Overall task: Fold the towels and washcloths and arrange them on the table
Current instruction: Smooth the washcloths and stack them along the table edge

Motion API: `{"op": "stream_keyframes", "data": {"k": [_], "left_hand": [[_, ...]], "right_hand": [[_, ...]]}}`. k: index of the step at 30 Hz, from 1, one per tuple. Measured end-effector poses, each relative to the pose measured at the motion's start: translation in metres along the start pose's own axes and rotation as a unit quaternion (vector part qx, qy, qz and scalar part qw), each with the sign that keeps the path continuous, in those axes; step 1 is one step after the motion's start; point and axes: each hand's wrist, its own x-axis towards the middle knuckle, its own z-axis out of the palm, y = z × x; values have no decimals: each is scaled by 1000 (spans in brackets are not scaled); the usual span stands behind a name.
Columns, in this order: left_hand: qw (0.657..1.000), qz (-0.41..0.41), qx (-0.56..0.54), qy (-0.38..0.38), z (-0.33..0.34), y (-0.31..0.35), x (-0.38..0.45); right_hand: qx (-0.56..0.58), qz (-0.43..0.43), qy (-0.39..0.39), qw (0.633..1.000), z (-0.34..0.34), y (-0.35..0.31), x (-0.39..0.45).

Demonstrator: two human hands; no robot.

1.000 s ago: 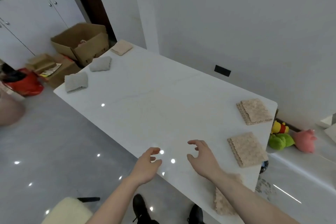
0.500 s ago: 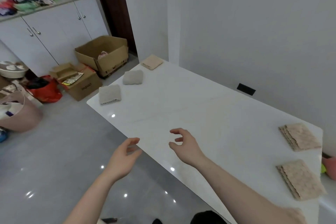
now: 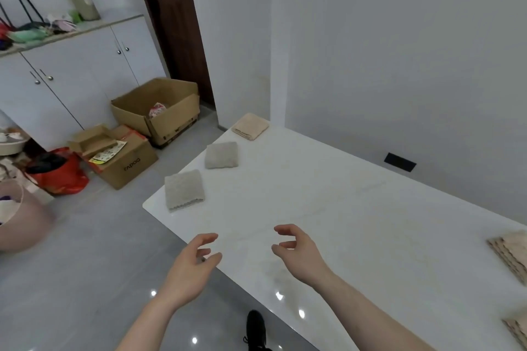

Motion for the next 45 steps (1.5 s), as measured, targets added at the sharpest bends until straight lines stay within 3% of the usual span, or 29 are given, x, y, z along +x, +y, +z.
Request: {"op": "stream_keyframes", "data": {"k": [6, 10, 14, 23, 33, 40, 45], "left_hand": [[999, -22, 21, 22, -73, 1, 64], [997, -20, 21, 64, -119, 5, 111], [998, -35, 19, 58, -150, -8, 148], [997, -23, 48, -53, -209, -39, 259], [965, -6, 135, -223, -254, -38, 375], [959, 40, 146, -239, -236, -15, 414], [949, 53, 187, -246, -233, -7, 451]], "right_hand": [[50, 31, -10, 998, 52, -45, 77], [37, 17, -26, 999, 86, -80, 135], [31, 26, -39, 998, 116, -105, 172], [39, 87, 58, 994, 171, -111, 224], [106, 143, 176, 968, 246, -118, 243], [145, 170, 237, 946, 236, -113, 255], [171, 196, 219, 940, 235, -111, 289]]}}
